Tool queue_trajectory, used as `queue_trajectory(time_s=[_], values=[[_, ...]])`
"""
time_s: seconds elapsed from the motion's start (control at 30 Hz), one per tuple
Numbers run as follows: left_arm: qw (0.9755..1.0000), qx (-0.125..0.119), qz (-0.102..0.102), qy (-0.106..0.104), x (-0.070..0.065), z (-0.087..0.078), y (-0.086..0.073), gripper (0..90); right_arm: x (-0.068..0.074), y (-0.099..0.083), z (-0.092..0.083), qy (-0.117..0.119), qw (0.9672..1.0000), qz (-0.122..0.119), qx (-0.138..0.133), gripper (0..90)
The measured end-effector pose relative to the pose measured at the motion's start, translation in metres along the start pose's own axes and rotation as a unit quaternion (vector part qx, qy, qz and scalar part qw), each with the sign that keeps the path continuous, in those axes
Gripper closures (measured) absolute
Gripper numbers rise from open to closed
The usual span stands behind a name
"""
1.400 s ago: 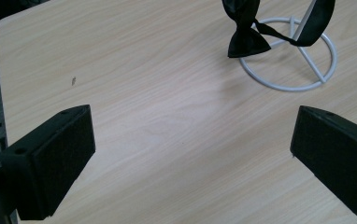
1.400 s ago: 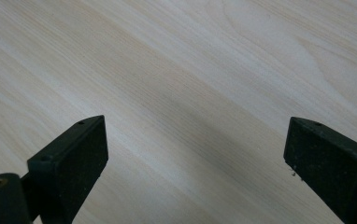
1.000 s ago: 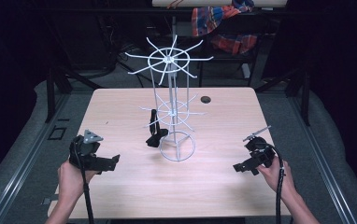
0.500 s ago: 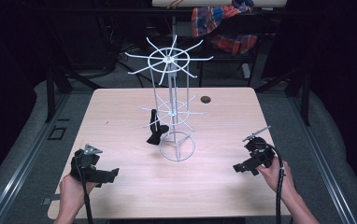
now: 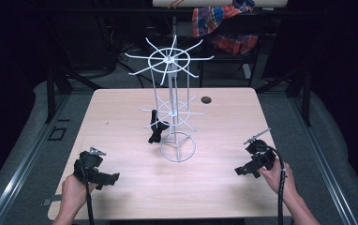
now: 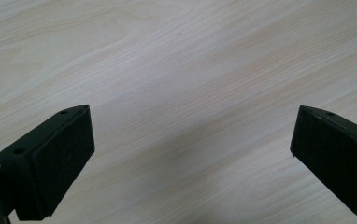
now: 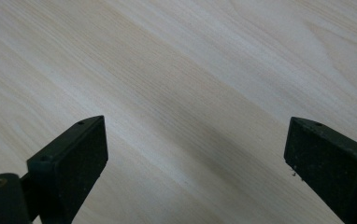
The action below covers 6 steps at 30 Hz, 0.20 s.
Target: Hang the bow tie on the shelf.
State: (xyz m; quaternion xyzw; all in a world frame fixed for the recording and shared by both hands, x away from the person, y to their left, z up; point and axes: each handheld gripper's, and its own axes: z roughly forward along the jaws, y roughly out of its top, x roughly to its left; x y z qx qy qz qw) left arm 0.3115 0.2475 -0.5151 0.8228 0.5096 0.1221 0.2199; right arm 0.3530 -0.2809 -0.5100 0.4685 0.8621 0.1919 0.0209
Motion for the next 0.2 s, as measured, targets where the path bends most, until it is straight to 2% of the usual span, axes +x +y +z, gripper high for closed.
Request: queue_trajectory(time_s=[0.1, 0.13, 0.2], values=[[1.0000, 0.001, 0.007, -0.001, -0.0013, 0.0002, 0.0007, 0.0, 0.0001, 0.0002, -0.0009, -0.002, 1.0000, -0.002, 0.001, 6.1], [1.0000, 0.000, 0.004, -0.001, -0.0011, 0.0002, 0.0005, 0.0, 0.0007, 0.0003, -0.0004, 0.003, 1.0000, 0.001, -0.003, 6.1], [1.0000, -0.002, -0.004, 0.002, -0.0001, -0.0001, 0.0014, 0.0, 0.0001, 0.0009, -0.0003, 0.004, 1.0000, -0.007, -0.002, 6.1]])
